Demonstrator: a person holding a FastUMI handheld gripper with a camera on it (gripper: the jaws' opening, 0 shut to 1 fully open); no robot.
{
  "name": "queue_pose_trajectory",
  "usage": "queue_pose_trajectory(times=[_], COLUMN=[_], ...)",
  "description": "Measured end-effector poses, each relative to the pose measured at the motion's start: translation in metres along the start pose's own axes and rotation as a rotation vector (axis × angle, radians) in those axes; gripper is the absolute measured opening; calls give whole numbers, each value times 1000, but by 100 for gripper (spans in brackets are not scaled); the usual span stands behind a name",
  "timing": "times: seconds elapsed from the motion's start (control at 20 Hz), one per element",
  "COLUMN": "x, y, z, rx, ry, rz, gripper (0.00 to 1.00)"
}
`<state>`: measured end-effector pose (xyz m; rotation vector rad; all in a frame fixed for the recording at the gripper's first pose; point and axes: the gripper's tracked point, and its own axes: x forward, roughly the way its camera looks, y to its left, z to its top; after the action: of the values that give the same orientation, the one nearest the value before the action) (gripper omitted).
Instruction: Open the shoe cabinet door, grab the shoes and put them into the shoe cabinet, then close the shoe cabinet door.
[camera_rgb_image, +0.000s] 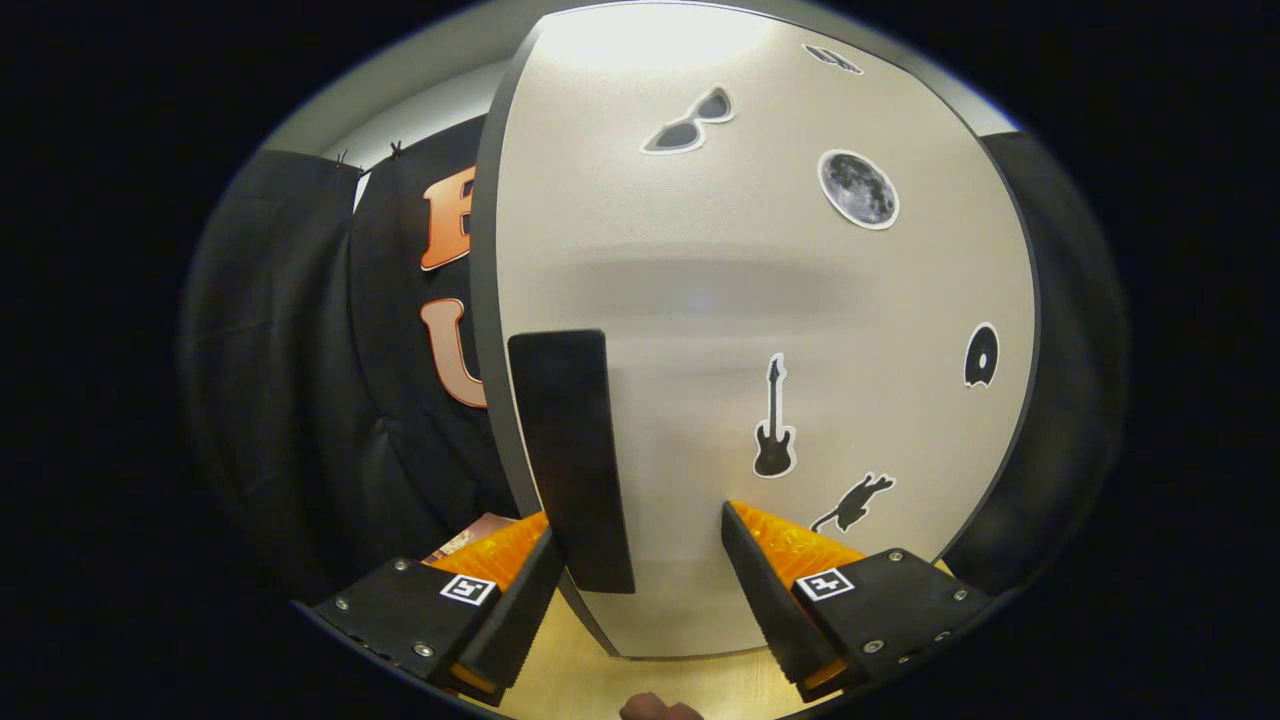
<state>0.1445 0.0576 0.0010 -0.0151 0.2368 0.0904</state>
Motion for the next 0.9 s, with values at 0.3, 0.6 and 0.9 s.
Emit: queue_pose_trajectory(times=[0.3, 0.6, 0.9], x=[4, 6, -13], y=[-2, -1, 2], z=[3, 2, -1], rx=[-24, -9, 104], ry=[-21, -17, 17], rz=[-55, -66, -47], gripper=[94, 94, 93])
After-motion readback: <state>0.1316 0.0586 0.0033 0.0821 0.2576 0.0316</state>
